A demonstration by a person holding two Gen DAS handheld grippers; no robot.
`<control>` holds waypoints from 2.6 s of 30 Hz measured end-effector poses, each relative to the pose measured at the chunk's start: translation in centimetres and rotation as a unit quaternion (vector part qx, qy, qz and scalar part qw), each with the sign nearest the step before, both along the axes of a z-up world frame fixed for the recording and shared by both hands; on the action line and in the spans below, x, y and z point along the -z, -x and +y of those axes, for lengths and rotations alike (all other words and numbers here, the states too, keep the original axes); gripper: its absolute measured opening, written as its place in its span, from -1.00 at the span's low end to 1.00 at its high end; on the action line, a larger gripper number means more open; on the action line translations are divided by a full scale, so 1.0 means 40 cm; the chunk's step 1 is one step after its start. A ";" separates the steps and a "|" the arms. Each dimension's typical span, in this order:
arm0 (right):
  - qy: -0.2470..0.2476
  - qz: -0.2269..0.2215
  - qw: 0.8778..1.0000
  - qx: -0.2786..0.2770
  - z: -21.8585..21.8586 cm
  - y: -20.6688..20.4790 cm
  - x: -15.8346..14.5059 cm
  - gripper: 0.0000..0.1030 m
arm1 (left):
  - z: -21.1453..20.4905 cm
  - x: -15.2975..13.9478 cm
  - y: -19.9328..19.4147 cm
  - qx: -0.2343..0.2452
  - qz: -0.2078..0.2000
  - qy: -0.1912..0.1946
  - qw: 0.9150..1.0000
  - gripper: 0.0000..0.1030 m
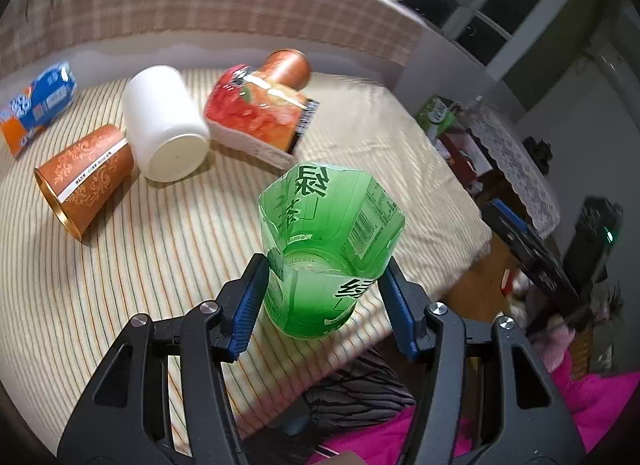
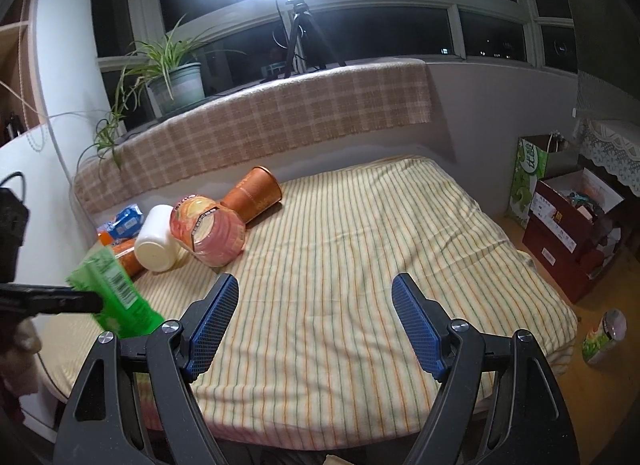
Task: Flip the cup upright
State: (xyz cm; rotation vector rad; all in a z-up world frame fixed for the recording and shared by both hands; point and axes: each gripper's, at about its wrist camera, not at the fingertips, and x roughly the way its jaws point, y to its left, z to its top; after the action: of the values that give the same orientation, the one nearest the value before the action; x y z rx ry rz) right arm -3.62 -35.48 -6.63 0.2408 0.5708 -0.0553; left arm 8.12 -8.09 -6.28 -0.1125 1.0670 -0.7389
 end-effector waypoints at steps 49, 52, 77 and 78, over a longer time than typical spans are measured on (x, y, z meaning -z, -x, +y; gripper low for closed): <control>-0.152 0.279 0.900 -0.297 0.265 -0.500 0.050 0.53 | 0.211 -0.082 0.194 -0.222 -0.170 -0.086 0.956 0.56; -0.143 0.306 0.891 -0.304 0.299 -0.522 0.066 0.53 | 0.219 -0.074 0.211 -0.222 -0.169 -0.088 0.956 0.56; -0.050 0.375 0.881 -0.284 0.442 -0.627 0.152 0.53 | 0.252 -0.063 0.226 -0.234 -0.178 -0.080 0.952 0.55; -0.046 0.377 0.880 -0.285 0.446 -0.628 0.155 0.50 | 0.254 -0.064 0.226 -0.235 -0.178 -0.080 0.952 0.55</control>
State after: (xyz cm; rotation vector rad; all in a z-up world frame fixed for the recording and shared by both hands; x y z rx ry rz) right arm 21.48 -17.63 -12.84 0.1274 1.4090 0.4732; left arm -0.92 2.06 -3.71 -0.0854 0.7088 -0.2247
